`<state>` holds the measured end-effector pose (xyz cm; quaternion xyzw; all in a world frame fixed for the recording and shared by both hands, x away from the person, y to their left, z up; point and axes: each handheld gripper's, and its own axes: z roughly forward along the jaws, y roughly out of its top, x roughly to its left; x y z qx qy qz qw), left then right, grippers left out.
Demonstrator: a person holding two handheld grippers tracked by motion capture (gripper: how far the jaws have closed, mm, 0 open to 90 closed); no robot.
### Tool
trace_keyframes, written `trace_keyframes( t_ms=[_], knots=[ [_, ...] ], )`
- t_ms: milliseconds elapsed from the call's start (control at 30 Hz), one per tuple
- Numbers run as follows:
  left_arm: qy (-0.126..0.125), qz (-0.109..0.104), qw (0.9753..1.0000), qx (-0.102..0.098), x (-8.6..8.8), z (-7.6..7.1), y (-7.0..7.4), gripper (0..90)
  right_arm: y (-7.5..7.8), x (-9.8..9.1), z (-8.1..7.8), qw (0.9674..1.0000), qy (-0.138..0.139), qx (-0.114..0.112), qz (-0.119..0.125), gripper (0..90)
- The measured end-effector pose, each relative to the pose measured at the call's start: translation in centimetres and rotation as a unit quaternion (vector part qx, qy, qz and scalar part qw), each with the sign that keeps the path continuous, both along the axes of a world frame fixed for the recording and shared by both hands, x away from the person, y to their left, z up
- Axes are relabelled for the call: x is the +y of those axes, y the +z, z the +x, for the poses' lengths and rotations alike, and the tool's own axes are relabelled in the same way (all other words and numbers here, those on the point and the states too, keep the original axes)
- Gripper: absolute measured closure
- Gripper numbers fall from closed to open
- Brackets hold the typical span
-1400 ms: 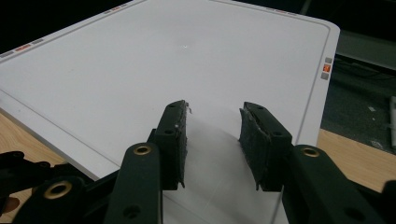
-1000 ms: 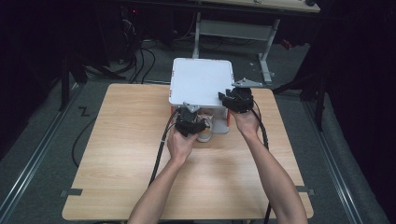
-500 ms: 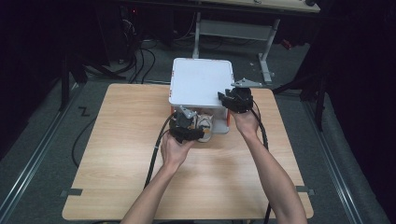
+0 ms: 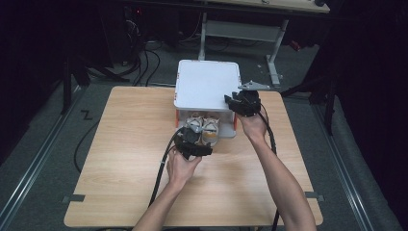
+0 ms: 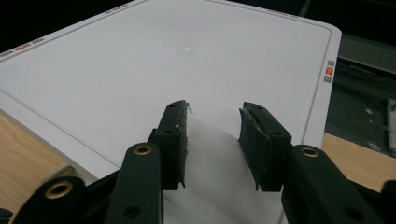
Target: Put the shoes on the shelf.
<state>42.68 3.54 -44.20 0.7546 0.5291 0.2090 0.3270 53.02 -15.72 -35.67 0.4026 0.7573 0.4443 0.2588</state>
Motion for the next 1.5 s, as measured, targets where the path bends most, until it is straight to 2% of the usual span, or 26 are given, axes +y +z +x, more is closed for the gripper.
trace_keyframes(
  t_ms=[167, 300, 433, 667, 1000, 1267, 1433, 1500],
  knots=[
    [0.004, 0.009, 0.9999, 0.002, -0.7, 0.4, -0.5, 15.3, 0.0, 0.1, -0.1, 1.0000, 0.002, -0.002, -0.004, 63.5],
    [0.014, 0.018, 0.9996, 0.014, -1.2, 1.1, -1.2, 15.6, 0.0, 0.1, -0.1, 1.0000, 0.002, -0.003, -0.006, 63.5],
    [0.024, 0.025, 0.9994, 0.009, -1.7, 1.1, -1.2, 16.0, 0.0, 0.1, -0.1, 1.0000, 0.002, -0.005, -0.006, 63.5],
    [0.040, 0.044, 0.9983, -0.001, -2.3, 1.6, -1.3, 24.2, 0.0, 0.2, -0.1, 0.9999, 0.000, -0.006, -0.008, 63.5],
    [0.048, 0.025, 0.9985, -0.005, -2.1, 2.8, -1.3, 28.8, 0.0, 0.2, -0.1, 1.0000, 0.001, -0.006, -0.005, 63.5],
    [0.050, 0.015, 0.9982, -0.030, -2.8, 4.3, -1.9, 38.3, 0.0, 0.1, 0.0, 1.0000, 0.001, -0.004, -0.003, 63.5],
    [0.058, -0.001, 0.9978, -0.031, -2.8, 5.3, -2.2, 39.9, 0.0, 0.1, 0.0, 1.0000, 0.001, -0.004, -0.003, 63.3],
    [0.062, -0.001, 0.9975, -0.032, -2.9, 5.5, -2.3, 40.2, -0.1, 0.1, 0.0, 1.0000, 0.001, -0.004, -0.002, 63.4]
  ],
)
